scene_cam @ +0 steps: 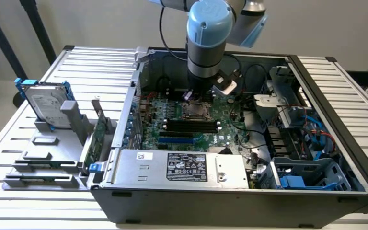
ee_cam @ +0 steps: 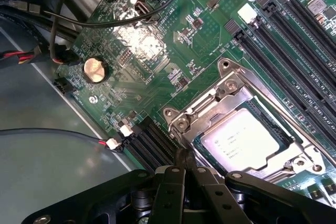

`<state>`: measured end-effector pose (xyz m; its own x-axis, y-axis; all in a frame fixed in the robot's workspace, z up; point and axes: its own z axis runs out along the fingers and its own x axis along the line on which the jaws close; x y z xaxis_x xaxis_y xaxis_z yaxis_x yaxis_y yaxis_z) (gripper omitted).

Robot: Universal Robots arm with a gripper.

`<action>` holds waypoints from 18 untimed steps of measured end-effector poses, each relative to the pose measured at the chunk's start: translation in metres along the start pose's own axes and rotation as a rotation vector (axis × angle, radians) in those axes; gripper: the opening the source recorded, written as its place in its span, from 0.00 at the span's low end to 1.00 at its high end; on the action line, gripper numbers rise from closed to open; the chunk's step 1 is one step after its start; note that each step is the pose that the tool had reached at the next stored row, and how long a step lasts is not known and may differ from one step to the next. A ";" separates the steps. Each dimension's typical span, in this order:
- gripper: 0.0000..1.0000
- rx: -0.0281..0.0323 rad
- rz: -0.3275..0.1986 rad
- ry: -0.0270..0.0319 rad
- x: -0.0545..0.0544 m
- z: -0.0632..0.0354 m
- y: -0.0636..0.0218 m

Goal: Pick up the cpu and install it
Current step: 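Install the first cpu locking lever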

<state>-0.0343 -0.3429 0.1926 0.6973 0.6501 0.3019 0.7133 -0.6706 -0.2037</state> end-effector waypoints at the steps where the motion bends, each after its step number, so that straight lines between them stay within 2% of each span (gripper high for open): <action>1: 0.11 0.0003 -0.001 -0.0001 0.000 0.0002 0.0001; 13: 0.11 0.0040 -0.013 -0.0025 0.000 0.0011 0.0010; 18: 0.11 0.0042 -0.013 -0.0025 0.004 -0.0092 -0.0013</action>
<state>-0.0332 -0.3429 0.2026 0.6883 0.6595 0.3022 0.7225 -0.6606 -0.2038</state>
